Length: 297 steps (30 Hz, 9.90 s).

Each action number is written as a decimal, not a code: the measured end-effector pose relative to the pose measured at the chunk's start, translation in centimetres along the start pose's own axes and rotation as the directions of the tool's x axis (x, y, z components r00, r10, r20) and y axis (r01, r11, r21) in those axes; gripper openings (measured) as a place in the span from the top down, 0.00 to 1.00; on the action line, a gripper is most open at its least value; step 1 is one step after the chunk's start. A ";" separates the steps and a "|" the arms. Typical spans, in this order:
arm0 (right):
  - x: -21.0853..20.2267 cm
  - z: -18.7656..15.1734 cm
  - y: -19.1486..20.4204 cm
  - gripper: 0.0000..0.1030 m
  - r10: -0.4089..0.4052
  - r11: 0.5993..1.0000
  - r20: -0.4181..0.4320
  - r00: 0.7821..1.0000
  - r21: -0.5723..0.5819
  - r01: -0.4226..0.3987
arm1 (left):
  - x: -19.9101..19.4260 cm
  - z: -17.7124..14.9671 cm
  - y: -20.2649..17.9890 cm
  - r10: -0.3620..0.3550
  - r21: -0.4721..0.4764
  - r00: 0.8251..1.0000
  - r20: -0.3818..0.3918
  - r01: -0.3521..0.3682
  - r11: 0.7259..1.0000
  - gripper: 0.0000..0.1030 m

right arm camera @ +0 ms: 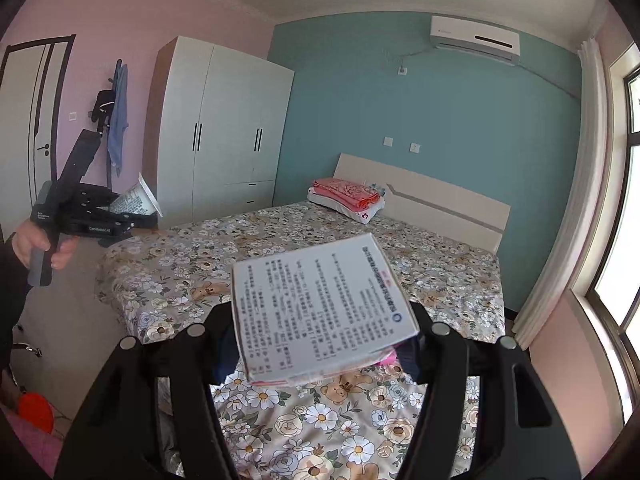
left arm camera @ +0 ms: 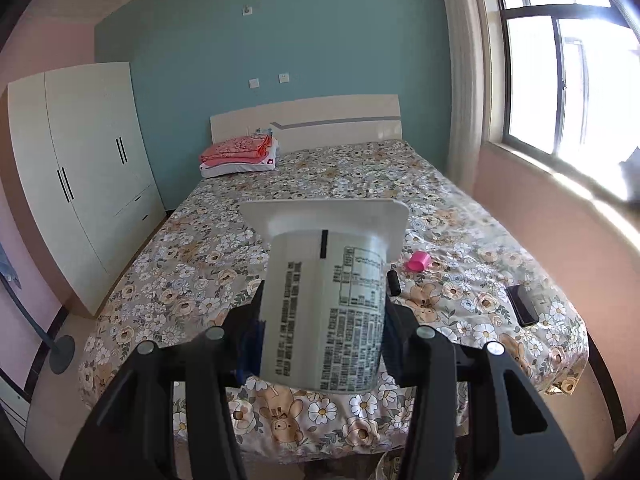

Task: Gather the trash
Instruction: 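Lift the yogurt cup and medicine box with both tools and carry them over the bin, then open the left tool to drop the yogurt cup while right drops the medicine box, then raise both open tools from the bin and move toward the bed items, then grasp the black foam tube with left tool while right grasps the pink cup, then lift the foam tube and pink cup with both tools and carry them over the bin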

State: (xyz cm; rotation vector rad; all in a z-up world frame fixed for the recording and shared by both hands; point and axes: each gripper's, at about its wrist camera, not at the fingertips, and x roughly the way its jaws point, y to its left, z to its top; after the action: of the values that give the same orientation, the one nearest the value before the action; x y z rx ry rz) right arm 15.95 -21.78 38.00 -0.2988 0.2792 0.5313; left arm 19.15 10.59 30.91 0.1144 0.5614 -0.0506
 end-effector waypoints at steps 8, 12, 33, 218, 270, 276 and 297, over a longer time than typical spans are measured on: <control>-1.3 -6.2 2.5 0.39 0.064 0.998 -0.032 0.997 0.021 -0.064 | 0.6 -8.0 -1.3 -0.076 0.033 0.994 -0.082 0.079 0.996 0.50; -0.8 -9.8 3.7 0.39 0.079 0.996 -0.065 0.995 0.045 -0.076 | 1.3 -12.3 -2.5 -0.097 0.064 0.988 -0.121 0.105 0.992 0.50; 7.9 -34.3 12.5 0.39 0.281 0.957 -0.417 0.864 0.184 -0.223 | 12.0 -33.4 -9.0 -0.277 0.040 0.845 -0.458 0.330 0.943 0.50; 57.2 -29.0 -21.7 0.18 -0.069 0.992 -0.663 0.745 0.035 0.123 | 54.4 -7.7 -18.7 -0.162 -0.241 0.928 -0.337 0.082 0.967 0.10; 45.1 -13.7 -18.2 0.45 -0.130 0.961 -0.481 0.867 0.155 0.230 | 38.6 2.7 -12.6 0.007 -0.118 0.992 -0.128 -0.022 0.993 0.68; 36.4 -7.2 -14.6 0.45 -0.165 0.964 -0.384 0.908 0.132 0.231 | 28.7 5.8 -8.5 0.073 -0.140 0.997 -0.030 -0.076 0.987 0.68; 7.2 4.0 -1.2 0.45 -0.152 0.982 -0.077 0.985 0.098 0.159 | -0.3 4.8 -2.0 0.112 -0.125 0.977 0.181 -0.090 0.988 0.68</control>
State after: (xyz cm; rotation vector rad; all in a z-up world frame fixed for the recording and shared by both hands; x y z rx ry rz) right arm 23.25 -18.10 39.48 -0.2361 0.3463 0.3513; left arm 21.26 8.00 34.87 0.0240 0.3681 0.0701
